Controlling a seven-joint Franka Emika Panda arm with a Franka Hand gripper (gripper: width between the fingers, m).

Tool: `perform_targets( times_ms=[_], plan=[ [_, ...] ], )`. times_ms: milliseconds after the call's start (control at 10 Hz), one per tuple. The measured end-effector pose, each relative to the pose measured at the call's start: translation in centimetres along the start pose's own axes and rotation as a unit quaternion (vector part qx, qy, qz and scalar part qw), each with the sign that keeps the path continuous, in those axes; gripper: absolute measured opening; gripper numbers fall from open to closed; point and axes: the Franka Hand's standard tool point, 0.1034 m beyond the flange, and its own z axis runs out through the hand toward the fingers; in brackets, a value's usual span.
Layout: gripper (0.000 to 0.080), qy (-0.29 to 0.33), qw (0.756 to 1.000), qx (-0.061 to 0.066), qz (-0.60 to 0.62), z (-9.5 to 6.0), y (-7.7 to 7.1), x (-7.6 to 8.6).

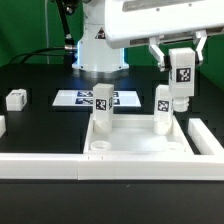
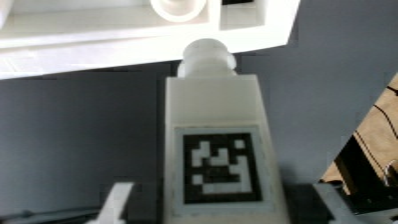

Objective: Assemble square table

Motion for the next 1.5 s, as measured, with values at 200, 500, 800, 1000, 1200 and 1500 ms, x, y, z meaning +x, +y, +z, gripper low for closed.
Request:
perform_targets(
  times_ms=[200,500,800,1000,1200,1500],
  plan=[
    [0.0290,-0.012,1.000,-0.004,-0.008,1.2,-0.4,-1.1],
    [0.0290,-0.017,1.000,-0.013,-0.008,2.2,0.9,-1.4],
    [0.0290,-0.018,1.000,-0.011,-0.008,2.7,0.6,-1.1],
    [0.0290,-0.020,1.000,-0.011,-0.009,3.5,0.6,-1.3],
    [0.0290,-0.025,1.000,-0.011,-0.009,4.0,0.6,-1.9],
    [0.0290,-0.022,1.000,-0.012,-0.014,4.4,0.7,-2.3]
  ],
)
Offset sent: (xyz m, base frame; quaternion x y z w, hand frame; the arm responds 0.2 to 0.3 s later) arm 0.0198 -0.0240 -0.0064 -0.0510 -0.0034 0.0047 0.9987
